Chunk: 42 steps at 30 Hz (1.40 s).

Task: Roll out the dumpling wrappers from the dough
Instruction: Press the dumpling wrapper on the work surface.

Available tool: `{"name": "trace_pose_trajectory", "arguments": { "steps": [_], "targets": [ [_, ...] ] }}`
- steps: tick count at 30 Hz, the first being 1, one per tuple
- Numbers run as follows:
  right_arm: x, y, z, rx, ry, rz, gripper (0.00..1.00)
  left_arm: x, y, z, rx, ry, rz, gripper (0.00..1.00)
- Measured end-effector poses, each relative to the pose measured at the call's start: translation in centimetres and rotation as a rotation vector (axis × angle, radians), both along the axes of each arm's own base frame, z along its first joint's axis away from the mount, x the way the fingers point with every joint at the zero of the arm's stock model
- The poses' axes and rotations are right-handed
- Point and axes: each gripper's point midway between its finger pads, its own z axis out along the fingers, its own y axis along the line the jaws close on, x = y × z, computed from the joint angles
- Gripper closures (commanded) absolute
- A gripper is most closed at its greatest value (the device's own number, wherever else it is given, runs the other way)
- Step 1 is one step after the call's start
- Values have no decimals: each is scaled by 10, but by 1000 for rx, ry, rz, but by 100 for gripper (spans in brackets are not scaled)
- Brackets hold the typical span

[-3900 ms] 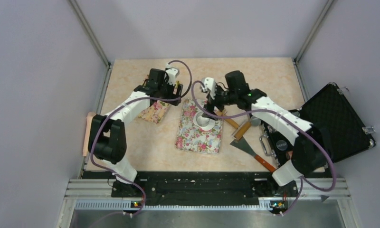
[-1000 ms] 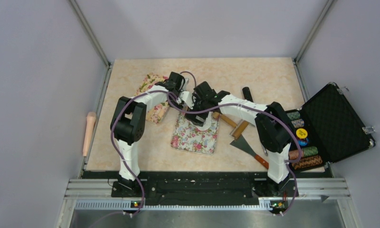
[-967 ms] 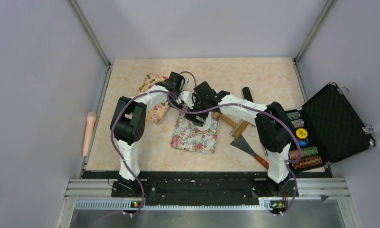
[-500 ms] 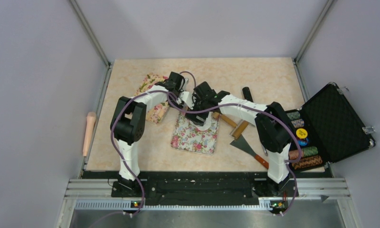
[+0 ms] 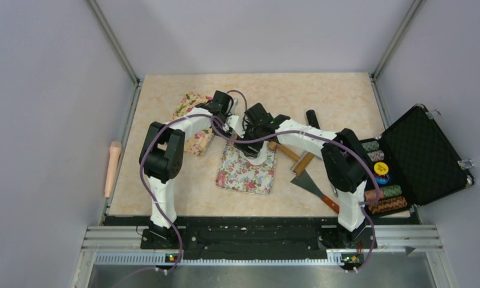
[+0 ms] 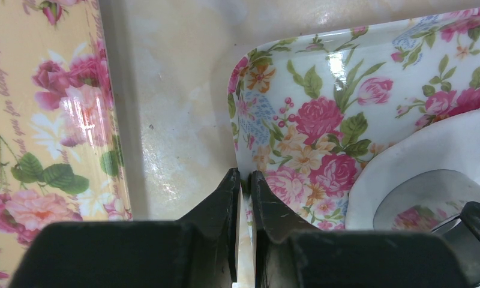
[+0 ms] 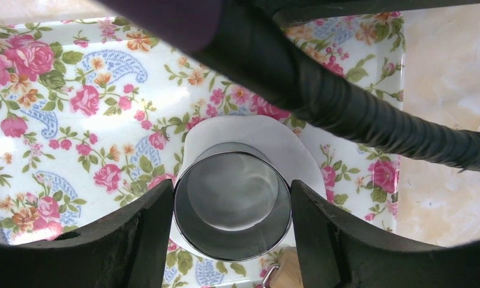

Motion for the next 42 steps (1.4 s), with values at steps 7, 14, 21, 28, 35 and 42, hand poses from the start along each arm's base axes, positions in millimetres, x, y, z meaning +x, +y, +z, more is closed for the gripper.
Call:
{"name": "trace_pose_trajectory", "arguments": {
  "steps": [7,14,21,28,35,42],
  "targets": [
    [1,6,-3,22,22,2,53,1,2,0,-1,1,4,89],
    [3,13,-6,58,36,-10,59,2,5,0,1,-1,12,88],
    [6,23,-11,130,17,-30,57,2,5,0,1,-1,15,88],
    [7,25,-11,159,-7,-55,27,2,4,0,1,-1,15,88],
    [-1,8,-19,81,43,-89,16,2,4,0,2,-3,13,87],
    [-10,3,1,86,54,-81,13,3,4,0,4,-4,15,86]
  ]
}}
